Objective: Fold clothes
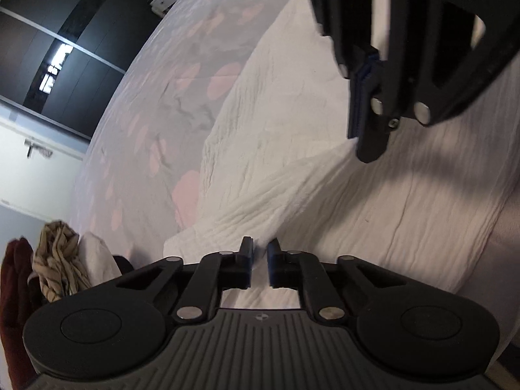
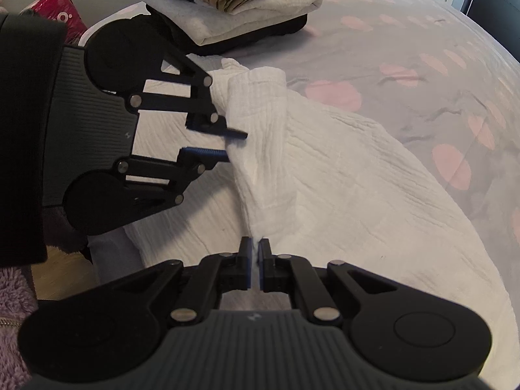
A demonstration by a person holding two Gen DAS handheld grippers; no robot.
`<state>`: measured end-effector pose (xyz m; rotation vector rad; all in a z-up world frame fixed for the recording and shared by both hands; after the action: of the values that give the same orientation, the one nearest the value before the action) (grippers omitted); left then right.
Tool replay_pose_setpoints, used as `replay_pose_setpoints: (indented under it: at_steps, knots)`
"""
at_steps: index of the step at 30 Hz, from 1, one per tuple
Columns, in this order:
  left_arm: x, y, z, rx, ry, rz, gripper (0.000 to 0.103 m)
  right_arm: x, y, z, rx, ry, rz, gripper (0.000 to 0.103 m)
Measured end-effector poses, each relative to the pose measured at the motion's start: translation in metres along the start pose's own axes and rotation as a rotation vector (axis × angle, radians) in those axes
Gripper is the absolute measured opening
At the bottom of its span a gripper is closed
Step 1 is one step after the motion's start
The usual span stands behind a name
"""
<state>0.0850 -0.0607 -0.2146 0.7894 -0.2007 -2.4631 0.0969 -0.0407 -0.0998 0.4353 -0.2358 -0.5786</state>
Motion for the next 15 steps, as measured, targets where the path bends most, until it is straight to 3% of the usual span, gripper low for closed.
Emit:
replay_pose_setpoints:
  at_steps: [3, 6, 15]
  knots:
    - [0.000, -0.009, -0.001, 0.001, 0.000, 0.038, 0.003, 0.004, -0.002, 0.001, -0.001, -0.008, -0.020, 0.013]
    - [0.007, -0.020, -0.007, -0.008, -0.002, 0.052, 0.002, 0.012, -0.008, 0.005, 0.002, -0.021, -0.046, 0.029]
    - [0.023, -0.042, -0.022, -0.028, -0.010, 0.132, 0.002, 0.067, -0.057, 0.031, -0.007, -0.165, -0.174, 0.037]
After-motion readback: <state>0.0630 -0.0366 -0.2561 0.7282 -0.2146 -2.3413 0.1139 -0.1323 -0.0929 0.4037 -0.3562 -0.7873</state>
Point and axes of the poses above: each gripper's, at about its wrist camera, not at the fingertips, and z roughly against the way its jaws point, x to its right, y to its top, the point moved 9 cm from there along -z, roughly the way its jaws point, and after that the axes turned 8 degrees about -y, right-handed, at the moved point
